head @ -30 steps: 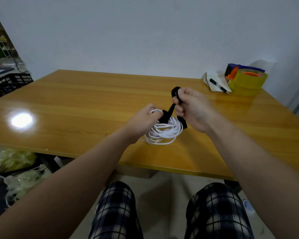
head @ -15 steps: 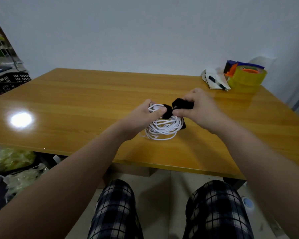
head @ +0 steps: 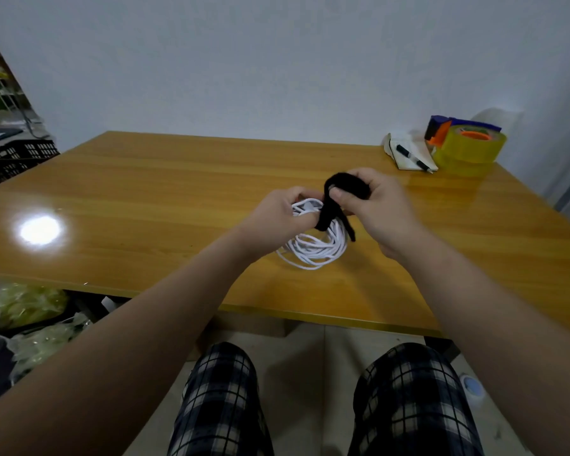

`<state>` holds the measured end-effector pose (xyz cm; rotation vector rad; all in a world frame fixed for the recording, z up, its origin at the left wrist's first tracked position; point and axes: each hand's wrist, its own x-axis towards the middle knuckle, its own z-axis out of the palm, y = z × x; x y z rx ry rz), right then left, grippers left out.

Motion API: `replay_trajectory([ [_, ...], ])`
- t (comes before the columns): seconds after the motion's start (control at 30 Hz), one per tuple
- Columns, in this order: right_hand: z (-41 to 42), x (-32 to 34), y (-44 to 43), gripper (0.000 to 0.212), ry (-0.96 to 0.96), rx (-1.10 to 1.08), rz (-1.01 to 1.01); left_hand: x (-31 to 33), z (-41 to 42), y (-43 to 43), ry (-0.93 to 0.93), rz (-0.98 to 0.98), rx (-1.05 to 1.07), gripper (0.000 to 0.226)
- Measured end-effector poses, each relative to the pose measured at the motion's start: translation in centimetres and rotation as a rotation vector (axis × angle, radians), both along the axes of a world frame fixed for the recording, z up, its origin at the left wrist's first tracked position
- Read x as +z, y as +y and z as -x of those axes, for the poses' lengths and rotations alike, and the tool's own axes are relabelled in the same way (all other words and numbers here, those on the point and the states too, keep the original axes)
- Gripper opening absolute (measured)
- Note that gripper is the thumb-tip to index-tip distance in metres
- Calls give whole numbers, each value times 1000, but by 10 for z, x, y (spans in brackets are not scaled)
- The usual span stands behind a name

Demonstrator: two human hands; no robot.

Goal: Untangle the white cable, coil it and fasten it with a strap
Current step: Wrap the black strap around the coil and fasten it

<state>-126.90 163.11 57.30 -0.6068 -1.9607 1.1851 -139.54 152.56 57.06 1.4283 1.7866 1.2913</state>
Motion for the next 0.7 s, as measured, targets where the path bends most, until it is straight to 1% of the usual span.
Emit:
replay_trajectory([
  [0.03,0,-1,0,12,13,17,76,0,0,-1,11,-1,-14,22],
  [0.13,-1,-3,2,14,0,34,120,1,0,-5,-26,8,-38,18],
  [0.17,-1,-3,2,13,-10,39,143,0,0,-5,-45,10,-40,16],
  [0.23,0,-1,1,8,-15,52,211,-3,1,-6,-57,11,-11,21],
  [0.3,1,4,2,3,42,13,271,-9,3,-4,-46,35,28,22],
  [0.37,3,11,5,13,139,-41,367,-15,5,-3,-66,77,45,20],
  [0.43,6,17,8,23,205,-61,497,-18,5,-4,-102,115,12,16],
  [0.57,11,24,16,45,135,-75,696,-19,2,-5,-128,174,-57,20],
  [0.63,10,23,22,49,133,-68,744,-18,3,-6,-150,171,-61,19],
  [0.7,9,21,25,46,173,-39,762,-19,5,-6,-168,152,-50,17],
])
